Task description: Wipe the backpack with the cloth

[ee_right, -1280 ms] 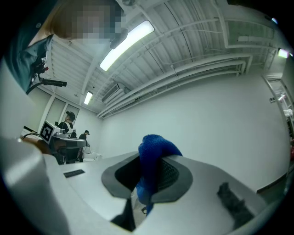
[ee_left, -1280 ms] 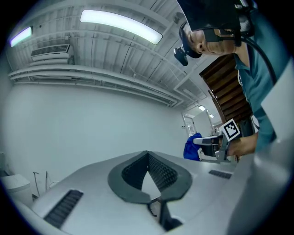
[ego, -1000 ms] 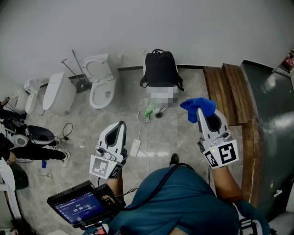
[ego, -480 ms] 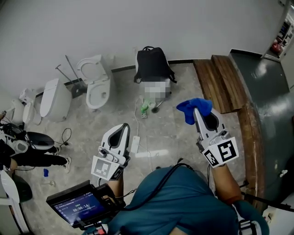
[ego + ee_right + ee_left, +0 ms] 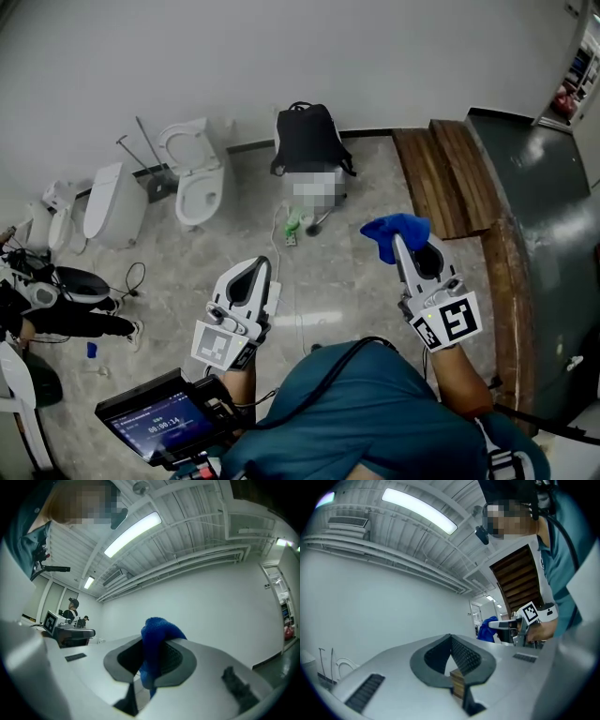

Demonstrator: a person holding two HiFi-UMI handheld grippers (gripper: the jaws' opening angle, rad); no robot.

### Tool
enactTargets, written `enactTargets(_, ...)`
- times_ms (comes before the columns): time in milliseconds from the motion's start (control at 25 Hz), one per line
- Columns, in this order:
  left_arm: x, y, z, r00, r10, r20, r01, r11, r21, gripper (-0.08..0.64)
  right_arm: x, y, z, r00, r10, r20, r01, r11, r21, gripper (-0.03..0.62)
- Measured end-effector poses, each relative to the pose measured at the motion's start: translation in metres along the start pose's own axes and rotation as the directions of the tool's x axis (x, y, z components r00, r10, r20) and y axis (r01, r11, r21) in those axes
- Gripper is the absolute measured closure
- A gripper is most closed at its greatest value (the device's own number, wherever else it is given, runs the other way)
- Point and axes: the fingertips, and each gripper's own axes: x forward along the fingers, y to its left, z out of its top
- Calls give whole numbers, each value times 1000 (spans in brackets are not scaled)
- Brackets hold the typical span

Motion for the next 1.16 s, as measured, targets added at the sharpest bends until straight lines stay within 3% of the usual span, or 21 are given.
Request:
enactTargets(360, 3, 2, 4, 1000, 19, -3, -19, 1000, -3, 555, 8, -3, -7, 999, 7, -44, -9, 999, -52, 541)
enactTargets(1160, 4, 0, -1, 1000, 12, -14, -12, 1000, -11, 555, 4, -8, -11, 998, -18, -63, 14, 998, -54, 541)
